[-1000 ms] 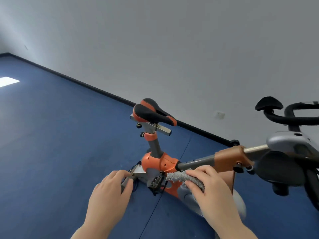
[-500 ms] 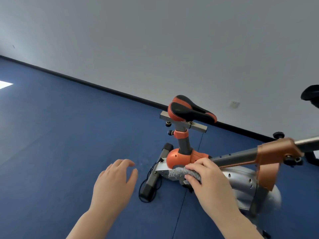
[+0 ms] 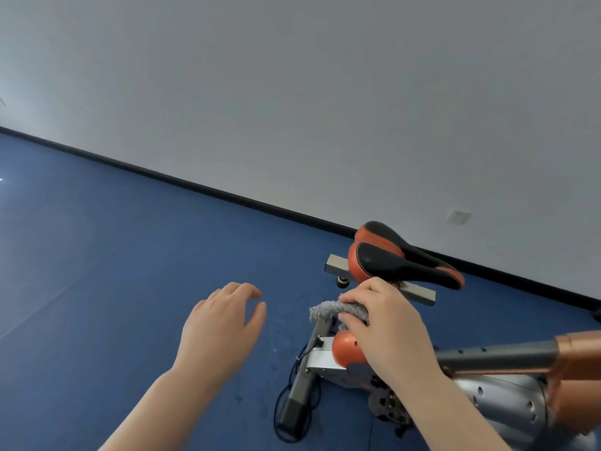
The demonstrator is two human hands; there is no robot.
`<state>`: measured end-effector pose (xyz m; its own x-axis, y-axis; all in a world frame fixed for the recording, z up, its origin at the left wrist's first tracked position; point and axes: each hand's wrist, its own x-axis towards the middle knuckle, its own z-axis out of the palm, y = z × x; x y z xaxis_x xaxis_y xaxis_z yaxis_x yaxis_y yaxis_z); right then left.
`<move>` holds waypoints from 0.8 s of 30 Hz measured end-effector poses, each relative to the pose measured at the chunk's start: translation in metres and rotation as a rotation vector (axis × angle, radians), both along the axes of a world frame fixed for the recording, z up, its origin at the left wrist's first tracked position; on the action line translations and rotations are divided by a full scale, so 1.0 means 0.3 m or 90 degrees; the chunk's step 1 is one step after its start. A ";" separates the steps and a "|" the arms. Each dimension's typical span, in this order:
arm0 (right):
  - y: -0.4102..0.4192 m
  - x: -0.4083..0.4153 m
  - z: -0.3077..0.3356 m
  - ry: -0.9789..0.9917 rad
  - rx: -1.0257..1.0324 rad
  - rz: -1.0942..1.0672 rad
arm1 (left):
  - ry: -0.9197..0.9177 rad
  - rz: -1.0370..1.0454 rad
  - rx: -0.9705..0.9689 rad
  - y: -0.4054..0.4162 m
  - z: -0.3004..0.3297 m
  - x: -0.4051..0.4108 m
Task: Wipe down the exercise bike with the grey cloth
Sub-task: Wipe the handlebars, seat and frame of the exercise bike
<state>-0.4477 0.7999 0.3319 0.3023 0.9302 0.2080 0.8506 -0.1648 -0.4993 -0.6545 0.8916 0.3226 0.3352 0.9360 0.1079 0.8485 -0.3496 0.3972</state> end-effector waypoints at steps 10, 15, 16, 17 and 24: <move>0.539 -0.006 0.031 -0.005 -0.058 -0.012 | -0.044 0.068 -0.012 0.581 -0.009 -0.054; 0.867 -0.039 0.013 -0.004 -0.059 -0.083 | -0.047 -0.009 -0.013 0.943 -0.019 -0.036; 0.928 -0.045 0.011 0.004 -0.060 -0.107 | -0.039 -0.033 -0.014 1.016 -0.016 -0.033; 0.983 -0.051 0.011 0.014 -0.064 -0.129 | -0.029 -0.057 -0.012 1.085 -0.012 -0.031; 1.277 -0.055 0.032 0.039 -0.041 -0.286 | -0.011 -0.218 -0.001 1.479 0.034 0.077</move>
<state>-0.4643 1.1828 0.3415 0.6891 0.7142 0.1229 0.6568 -0.5439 -0.5223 -0.6315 1.3352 0.3326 0.6282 0.7696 0.1142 0.6753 -0.6123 0.4111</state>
